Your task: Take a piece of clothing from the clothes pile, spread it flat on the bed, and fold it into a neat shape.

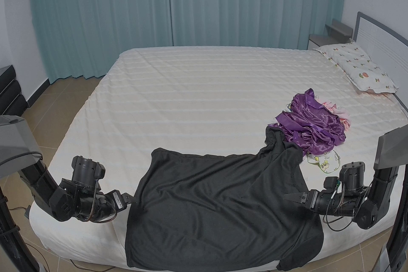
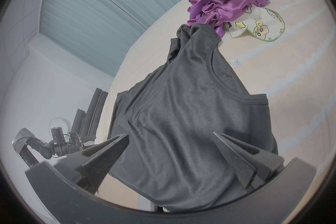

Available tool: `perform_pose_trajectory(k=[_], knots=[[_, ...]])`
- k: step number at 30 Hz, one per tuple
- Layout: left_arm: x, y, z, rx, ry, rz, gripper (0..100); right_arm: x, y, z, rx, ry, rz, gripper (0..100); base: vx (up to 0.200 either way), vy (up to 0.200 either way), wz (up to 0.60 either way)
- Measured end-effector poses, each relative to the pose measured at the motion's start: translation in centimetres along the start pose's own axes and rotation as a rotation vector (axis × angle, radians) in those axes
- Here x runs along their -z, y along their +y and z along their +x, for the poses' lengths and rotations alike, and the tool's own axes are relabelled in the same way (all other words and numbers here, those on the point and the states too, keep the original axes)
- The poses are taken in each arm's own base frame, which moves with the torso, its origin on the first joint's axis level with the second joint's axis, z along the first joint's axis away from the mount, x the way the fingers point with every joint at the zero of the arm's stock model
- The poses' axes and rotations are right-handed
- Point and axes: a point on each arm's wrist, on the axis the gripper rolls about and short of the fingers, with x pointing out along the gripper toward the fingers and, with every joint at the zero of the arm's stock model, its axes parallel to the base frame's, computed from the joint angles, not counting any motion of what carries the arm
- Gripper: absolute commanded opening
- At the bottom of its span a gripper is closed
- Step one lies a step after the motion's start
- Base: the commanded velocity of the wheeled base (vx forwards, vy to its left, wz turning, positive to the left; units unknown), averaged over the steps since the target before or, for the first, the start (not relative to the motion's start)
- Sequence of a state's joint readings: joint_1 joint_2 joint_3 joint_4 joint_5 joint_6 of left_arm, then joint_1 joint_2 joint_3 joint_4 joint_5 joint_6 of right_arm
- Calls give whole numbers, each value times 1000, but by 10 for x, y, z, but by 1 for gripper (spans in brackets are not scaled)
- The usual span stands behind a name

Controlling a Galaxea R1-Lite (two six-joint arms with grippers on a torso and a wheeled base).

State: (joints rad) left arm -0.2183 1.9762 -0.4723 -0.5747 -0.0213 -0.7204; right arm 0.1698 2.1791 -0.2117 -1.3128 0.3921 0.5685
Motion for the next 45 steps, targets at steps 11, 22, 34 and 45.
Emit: perform_pose_trajectory(k=[11,22,34,45], knots=[[-45,-41,19,83,-97,-46,100,2,0,-1,5,6,-1,100,0,0,0],[-112,-94,49,148,-181,-51,100,4,0,-2,39,-4,0,100,0,0,0],[-140,-125,125,124,-187,-35,100,-3,5,-6,53,-103,54,100,0,0,0],[-136,-121,170,69,-201,-27,100,-7,9,-8,12,-155,72,100,0,0,0]])
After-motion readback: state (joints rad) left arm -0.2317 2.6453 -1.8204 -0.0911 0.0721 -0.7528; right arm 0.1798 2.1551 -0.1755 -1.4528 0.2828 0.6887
